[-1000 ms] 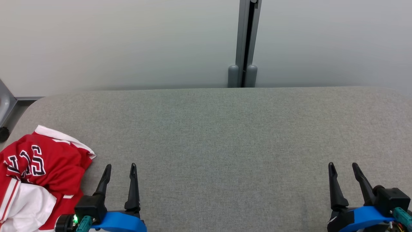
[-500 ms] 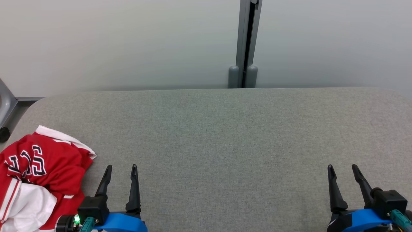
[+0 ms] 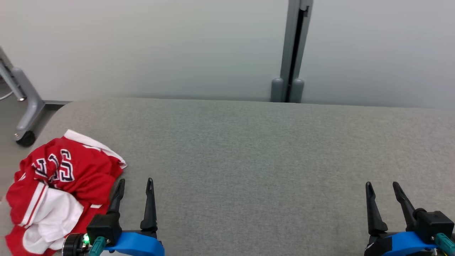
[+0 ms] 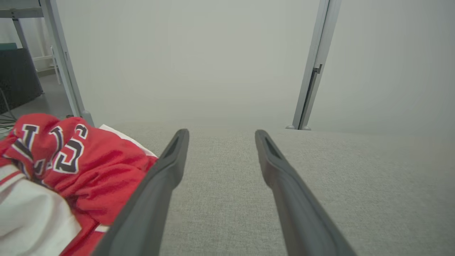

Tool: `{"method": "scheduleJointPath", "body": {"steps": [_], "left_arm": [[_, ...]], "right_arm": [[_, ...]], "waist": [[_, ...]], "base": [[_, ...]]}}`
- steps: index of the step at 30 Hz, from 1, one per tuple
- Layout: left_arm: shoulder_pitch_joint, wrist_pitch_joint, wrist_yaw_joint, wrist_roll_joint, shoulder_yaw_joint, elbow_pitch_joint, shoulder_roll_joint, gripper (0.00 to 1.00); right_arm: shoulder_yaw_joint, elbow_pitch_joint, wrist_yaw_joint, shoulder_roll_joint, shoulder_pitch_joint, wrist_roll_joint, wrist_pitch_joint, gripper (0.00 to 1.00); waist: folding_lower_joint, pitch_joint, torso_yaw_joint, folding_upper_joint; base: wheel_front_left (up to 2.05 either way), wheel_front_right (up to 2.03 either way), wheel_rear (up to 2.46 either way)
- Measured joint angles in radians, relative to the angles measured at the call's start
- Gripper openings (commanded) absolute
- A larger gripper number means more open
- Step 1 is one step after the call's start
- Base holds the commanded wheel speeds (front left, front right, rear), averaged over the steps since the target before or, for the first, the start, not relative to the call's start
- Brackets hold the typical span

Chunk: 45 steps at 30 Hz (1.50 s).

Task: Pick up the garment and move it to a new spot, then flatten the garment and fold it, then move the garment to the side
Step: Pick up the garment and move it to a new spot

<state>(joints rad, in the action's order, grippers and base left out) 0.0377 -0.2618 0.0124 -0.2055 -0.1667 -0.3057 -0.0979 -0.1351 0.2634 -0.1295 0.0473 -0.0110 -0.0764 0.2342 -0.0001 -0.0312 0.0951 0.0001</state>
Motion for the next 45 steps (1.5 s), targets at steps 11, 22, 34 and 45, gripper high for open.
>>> {"method": "scheduleJointPath", "body": {"steps": [11,22,34,45], "left_arm": [[-0.010,0.001,0.012,-0.007,0.004,0.015,-0.020,1.00],[-0.019,0.013,0.023,-0.015,0.009,0.038,-0.037,1.00],[-0.031,0.019,0.031,-0.025,0.008,0.053,-0.053,1.00],[0.220,0.207,-0.041,-0.095,0.039,0.077,-0.135,1.00]], "right_arm": [[0.013,-0.011,0.000,0.000,0.016,-0.008,0.001,1.00],[0.035,0.005,-0.001,0.000,0.014,-0.022,0.009,1.00],[0.047,0.020,-0.001,0.000,0.009,-0.025,0.014,1.00],[0.050,-0.003,-0.001,0.000,-0.010,-0.010,0.014,1.00]], "waist": [[0.0000,-0.017,0.197,0.0000],[0.0003,-0.002,0.367,0.0000],[0.0002,0.012,0.380,0.0000],[0.0001,0.068,0.336,0.0000]], "base": [[0.00,0.00,0.00],[0.00,0.00,0.00],[0.00,0.00,0.00],[0.00,0.00,0.00]]}}
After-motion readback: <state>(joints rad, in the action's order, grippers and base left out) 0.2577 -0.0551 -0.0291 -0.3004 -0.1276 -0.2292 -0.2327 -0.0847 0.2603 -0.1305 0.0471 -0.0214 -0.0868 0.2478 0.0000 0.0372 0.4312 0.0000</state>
